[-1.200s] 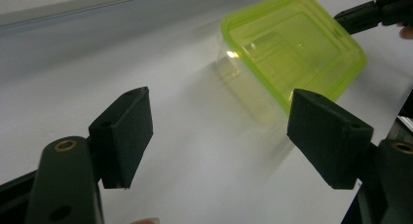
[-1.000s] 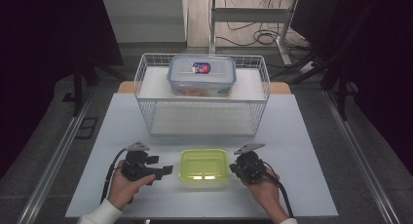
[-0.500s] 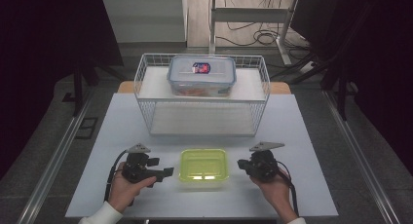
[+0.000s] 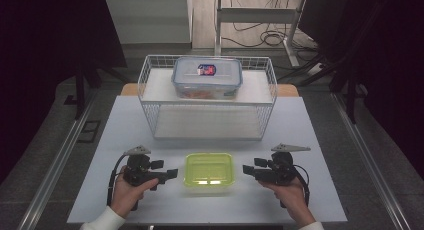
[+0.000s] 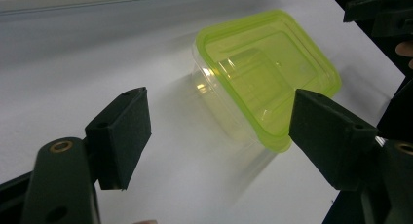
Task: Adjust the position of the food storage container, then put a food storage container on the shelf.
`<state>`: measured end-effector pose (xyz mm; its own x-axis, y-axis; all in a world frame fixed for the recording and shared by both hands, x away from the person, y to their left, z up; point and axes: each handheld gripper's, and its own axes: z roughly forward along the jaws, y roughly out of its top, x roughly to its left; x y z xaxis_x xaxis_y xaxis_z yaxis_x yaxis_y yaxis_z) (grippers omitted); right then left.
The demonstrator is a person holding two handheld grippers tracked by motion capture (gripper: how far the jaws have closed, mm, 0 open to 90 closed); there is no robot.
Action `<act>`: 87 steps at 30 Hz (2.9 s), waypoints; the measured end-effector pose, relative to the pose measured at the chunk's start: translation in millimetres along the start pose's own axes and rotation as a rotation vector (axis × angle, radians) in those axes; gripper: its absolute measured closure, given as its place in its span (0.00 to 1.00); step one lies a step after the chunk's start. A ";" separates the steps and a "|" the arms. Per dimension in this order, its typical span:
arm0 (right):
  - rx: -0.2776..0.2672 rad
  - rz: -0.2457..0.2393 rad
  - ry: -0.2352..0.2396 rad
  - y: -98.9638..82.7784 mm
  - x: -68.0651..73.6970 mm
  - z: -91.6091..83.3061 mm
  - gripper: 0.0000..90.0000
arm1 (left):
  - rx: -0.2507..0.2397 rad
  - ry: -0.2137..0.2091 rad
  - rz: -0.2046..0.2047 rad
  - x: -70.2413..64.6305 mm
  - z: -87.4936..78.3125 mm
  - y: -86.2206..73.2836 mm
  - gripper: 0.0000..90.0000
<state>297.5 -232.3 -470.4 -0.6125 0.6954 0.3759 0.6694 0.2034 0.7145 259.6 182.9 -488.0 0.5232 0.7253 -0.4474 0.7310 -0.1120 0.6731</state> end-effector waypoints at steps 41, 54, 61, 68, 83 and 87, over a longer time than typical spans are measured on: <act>0.084 0.218 0.147 1.8 -12.2 40.4 0.55 | 0.053 -0.192 -0.294 13.8 44.8 7.9 0.40; 0.121 0.252 0.200 -5.4 -9.7 55.0 0.69 | 0.101 -0.270 -0.350 20.0 58.8 -0.4 0.70; 0.129 0.320 0.225 -8.7 -13.7 55.5 0.84 | 0.100 -0.267 -0.346 16.2 57.4 -2.2 0.84; 0.114 0.328 0.239 -8.3 -12.2 49.2 0.88 | 0.081 -0.265 -0.317 11.7 52.3 -2.3 0.88; 0.076 0.255 0.257 1.2 0.8 35.8 0.89 | 0.040 -0.289 -0.281 4.5 35.1 1.1 0.89; 0.065 0.239 0.259 3.4 3.3 33.1 0.89 | 0.022 -0.280 -0.252 -0.3 29.4 4.4 0.89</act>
<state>311.7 -206.5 -486.2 -0.5163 0.5328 0.6705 0.8266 0.1052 0.5529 275.5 162.2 -502.2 0.4228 0.5184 -0.7433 0.8598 0.0297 0.5098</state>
